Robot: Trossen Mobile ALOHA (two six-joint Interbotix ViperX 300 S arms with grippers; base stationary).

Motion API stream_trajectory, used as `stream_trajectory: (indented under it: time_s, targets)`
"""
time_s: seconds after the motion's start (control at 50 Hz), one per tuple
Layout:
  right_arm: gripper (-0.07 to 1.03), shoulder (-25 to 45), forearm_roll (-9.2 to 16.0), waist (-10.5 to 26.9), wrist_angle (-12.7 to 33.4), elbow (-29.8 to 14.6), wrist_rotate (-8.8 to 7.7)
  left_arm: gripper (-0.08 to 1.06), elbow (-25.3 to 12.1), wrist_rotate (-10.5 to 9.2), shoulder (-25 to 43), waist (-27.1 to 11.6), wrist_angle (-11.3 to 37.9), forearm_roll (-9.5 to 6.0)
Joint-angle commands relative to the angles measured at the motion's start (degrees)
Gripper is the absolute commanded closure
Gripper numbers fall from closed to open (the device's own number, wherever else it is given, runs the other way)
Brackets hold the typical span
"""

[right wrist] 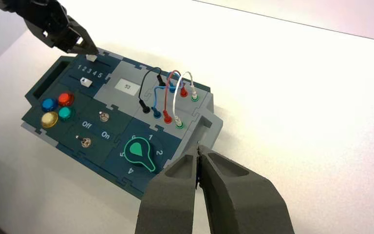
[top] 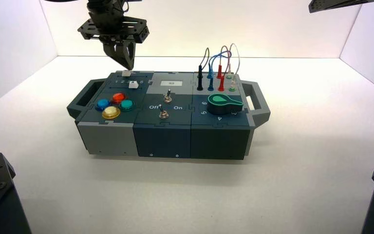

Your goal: Move the top slider to position 2.

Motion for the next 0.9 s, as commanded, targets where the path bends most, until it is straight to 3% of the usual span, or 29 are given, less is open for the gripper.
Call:
stream_trajectory:
  time_s: [0.02,0.34,0.5,0.7,0.9]
  targets:
    - [0.98,0.53,-0.09,0.09,-0.26,-0.88,0.09,1.01,-2.55,0.44,-2.11,-1.32,0.18,-0.18]
    - [0.98,0.88,-0.09,0.0,-0.26,-0.88,0.09,1.01,-7.65,0.26,-3.16,-4.57,3.43,-0.7]
    - [0.99,0.79,0.0,0.0,-0.26,-0.88,0.09,1.01,-8.35,0.0,-8.35,-5.1,5.8,-1.05]
    - [0.99,1.58,0.18,0.09,-0.09,-0.97,0.09,1.01,-6.24,-1.41,-20.57,-4.83,8.17,-1.05]
    - [0.99,2.29,0.18,0.09,0.09,-1.14,0.09,1.01,-0.62,-2.72,-31.03,-4.57,9.32,-0.88]
